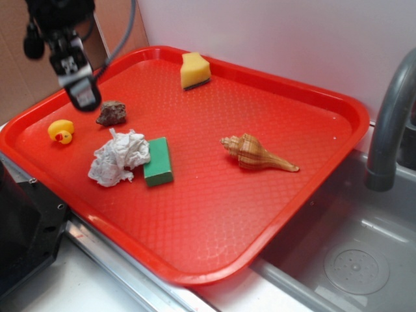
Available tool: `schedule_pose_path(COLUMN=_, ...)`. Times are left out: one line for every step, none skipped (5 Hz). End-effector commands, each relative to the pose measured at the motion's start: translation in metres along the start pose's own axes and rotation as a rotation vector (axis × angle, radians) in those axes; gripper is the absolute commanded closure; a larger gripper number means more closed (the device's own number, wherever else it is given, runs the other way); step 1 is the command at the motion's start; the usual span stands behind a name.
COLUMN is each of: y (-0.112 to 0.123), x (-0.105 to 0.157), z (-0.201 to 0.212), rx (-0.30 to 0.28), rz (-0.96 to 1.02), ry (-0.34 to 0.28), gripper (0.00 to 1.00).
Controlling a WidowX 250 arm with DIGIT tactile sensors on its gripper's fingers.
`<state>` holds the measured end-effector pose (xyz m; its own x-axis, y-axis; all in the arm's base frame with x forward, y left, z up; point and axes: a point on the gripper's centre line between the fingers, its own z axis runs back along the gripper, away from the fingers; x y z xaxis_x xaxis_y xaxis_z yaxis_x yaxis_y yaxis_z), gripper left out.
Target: Grab the white paper.
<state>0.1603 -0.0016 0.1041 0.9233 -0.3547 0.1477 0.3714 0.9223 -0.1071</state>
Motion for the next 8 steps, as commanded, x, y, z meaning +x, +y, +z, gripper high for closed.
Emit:
schedule_pose_path(y=-0.008, x=0.006, z=-0.042, rx=0.043, rz=-0.101, ry=0.032, gripper=0.00)
schedule_pose_path(y=-0.008, x=0.007, z=-0.066, rx=0.027, rz=-0.142, ry=0.080, gripper=0.00)
schedule_pose_path(y=-0.001, x=0.003, z=-0.076, rx=0.054, rz=-0.121, ry=0.121, gripper=0.00)
schedule_pose_path(y=0.004, x=0.001, z=-0.075, rx=0.059, rz=-0.064, ry=0.107, gripper=1.00)
schedule_pose_path(y=0.003, x=0.001, z=-0.054, rx=0.074, rz=-0.049, ry=0.059, gripper=1.00)
schedule_pose_path(y=0.002, x=0.000, z=-0.037, rx=0.088, rz=-0.032, ry=0.011, gripper=1.00)
schedule_pose_path(y=0.001, x=0.000, z=-0.035, rx=0.092, rz=-0.024, ry=0.015, gripper=1.00)
schedule_pose_path(y=-0.001, x=0.002, z=-0.026, rx=0.047, rz=-0.080, ry=-0.029, gripper=0.00)
